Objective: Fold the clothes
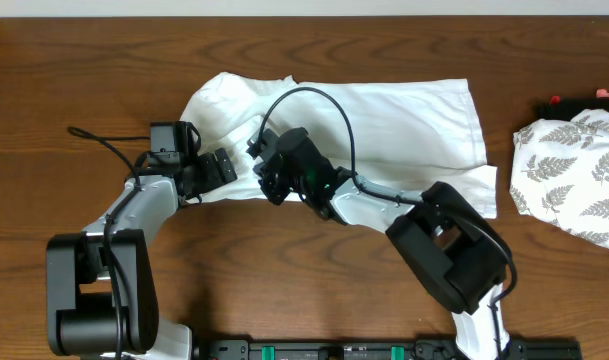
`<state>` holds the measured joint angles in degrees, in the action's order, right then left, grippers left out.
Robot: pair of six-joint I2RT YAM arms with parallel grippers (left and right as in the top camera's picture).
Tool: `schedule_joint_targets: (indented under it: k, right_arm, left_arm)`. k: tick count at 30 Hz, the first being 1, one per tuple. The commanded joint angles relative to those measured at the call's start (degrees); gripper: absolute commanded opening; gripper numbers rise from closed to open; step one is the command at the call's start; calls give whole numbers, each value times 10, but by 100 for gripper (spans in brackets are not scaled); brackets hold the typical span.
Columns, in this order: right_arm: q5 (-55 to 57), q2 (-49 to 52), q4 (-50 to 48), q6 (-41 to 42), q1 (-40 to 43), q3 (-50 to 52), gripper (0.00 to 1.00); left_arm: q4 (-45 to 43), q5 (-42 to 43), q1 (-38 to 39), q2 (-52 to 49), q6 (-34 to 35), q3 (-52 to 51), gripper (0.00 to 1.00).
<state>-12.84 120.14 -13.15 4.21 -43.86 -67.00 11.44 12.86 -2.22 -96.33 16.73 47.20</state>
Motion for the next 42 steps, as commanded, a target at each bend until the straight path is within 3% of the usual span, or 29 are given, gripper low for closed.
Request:
schedule_joint_targets:
  k: [1,5,15,22,27,32,42]
  right_arm:
    - [75,33,16,61,15,-7,1]
    - [127,37,31,101,51,-7,1]
    - [85,37,30,172,143,-8,1]
    - [68,14,42,114,146,-8,1]
    - [68,-69,43,47,138,-8,1]
    - [40,-147,40,33,113,-9,1]
    - [-12,-92,35,25,40,-8,2]
  left_arm:
    - [29,-19,-3,-38,16,-26,98]
    - [42,-20,-3,-38,16,-29,98]
    - [43,-28,-3,-38,16,-38,98]
    - [44,-55,-3,-38,10,-38,98]
    - [44,-65,-3,-38,9,-38,98]
    - [46,-65,-3,-38,9,-38,98]
    - [47,-65,-3,-38,9,-38,98]
